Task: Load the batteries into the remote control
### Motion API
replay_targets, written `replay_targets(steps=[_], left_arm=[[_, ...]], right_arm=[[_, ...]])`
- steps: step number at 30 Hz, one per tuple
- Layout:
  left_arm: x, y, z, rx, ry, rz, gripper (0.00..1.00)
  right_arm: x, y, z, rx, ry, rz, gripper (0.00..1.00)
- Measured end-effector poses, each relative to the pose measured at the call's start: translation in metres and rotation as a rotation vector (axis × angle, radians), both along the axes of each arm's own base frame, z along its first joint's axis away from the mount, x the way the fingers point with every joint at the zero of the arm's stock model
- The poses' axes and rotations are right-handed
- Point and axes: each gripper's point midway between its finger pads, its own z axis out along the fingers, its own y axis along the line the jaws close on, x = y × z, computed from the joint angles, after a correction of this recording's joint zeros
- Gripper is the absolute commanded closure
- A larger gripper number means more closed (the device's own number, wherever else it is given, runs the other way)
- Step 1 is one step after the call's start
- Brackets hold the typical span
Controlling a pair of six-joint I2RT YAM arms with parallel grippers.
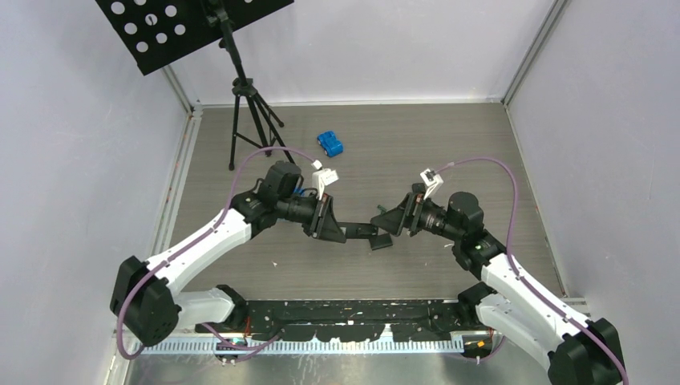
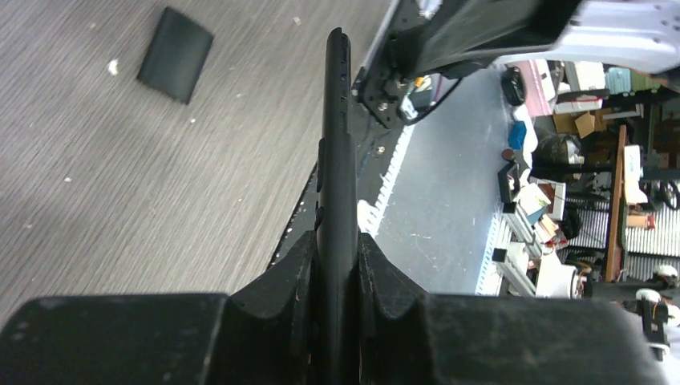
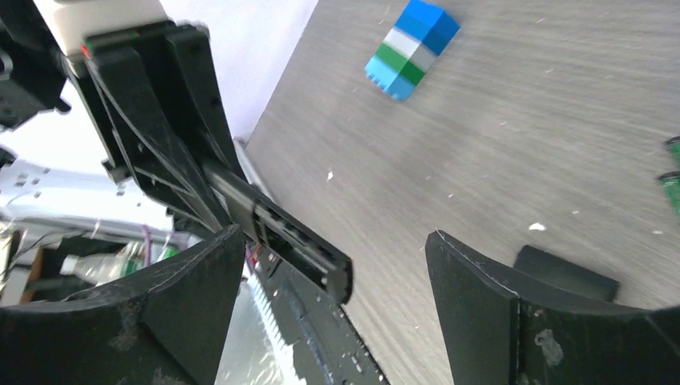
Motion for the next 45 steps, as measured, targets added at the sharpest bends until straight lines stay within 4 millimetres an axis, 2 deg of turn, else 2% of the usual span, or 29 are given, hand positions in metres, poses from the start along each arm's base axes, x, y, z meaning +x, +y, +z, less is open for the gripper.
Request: replay_targets(steps=[4, 6, 12, 14, 15, 16, 18, 20, 22, 26, 31, 34, 39, 42, 44, 45], left_arm=[[-0.008, -0.002, 0.024, -0.084, -0.055, -0.045, 1.0], [-0.012, -0.002, 0.032, -0.112, -0.071, -0.063, 1.0], [-0.02, -0.002, 0.049, -0.175, -0.096, -0.098, 1.0], [-0.021, -0.002, 0.055, -0.192, -0.106, -0.098, 0.97], [-0.022, -0.002, 0.059, -0.201, -0.111, -0.098, 0.92], [-0.024, -0.001, 0.063, -0.212, -0.105, -0.099, 0.82], [-0.027, 0.0, 0.071, -0.236, -0.102, -0.101, 0.51], [-0.027, -0.001, 0.08, -0.264, -0.117, -0.096, 0.29], [-0.025, -0.003, 0.09, -0.292, -0.135, -0.086, 0.18], [-0.017, -0.007, 0.114, -0.365, -0.174, -0.022, 0.09], [0.01, -0.009, 0.145, -0.519, -0.232, 0.178, 0.08], [0.032, -0.007, 0.149, -0.628, -0.223, 0.328, 0.09], [0.063, -0.005, 0.15, -0.746, -0.204, 0.489, 0.11], [0.077, -0.006, 0.157, -0.803, -0.201, 0.54, 0.14], [0.083, -0.007, 0.158, -0.823, -0.19, 0.558, 0.2], [0.086, -0.009, 0.157, -0.831, -0.184, 0.566, 0.27]], right_arm=[[-0.016, 0.013, 0.0, 0.054, 0.029, 0.113, 0.17], [-0.025, 0.018, 0.006, 0.081, 0.028, 0.165, 0.24], [-0.042, 0.026, 0.028, 0.156, 0.017, 0.268, 0.62], [-0.046, 0.028, 0.037, 0.187, 0.015, 0.293, 0.76], [-0.048, 0.029, 0.043, 0.204, 0.01, 0.306, 0.82], [-0.05, 0.029, 0.048, 0.217, 0.004, 0.32, 0.86], [-0.056, 0.03, 0.06, 0.248, -0.02, 0.352, 0.9], [-0.059, 0.03, 0.072, 0.282, -0.034, 0.365, 0.92], [-0.058, 0.029, 0.081, 0.311, -0.038, 0.35, 0.92], [-0.049, 0.026, 0.097, 0.366, -0.051, 0.266, 0.92], [-0.033, 0.015, 0.123, 0.446, -0.12, 0.129, 0.92], [-0.019, 0.009, 0.132, 0.487, -0.128, 0.045, 0.92], [0.009, 0.007, 0.131, 0.55, -0.063, -0.092, 0.92], [0.014, 0.012, 0.128, 0.577, -0.03, -0.125, 0.93], [0.014, 0.02, 0.125, 0.582, -0.012, -0.129, 0.94], [0.015, 0.023, 0.123, 0.582, -0.003, -0.13, 0.94]])
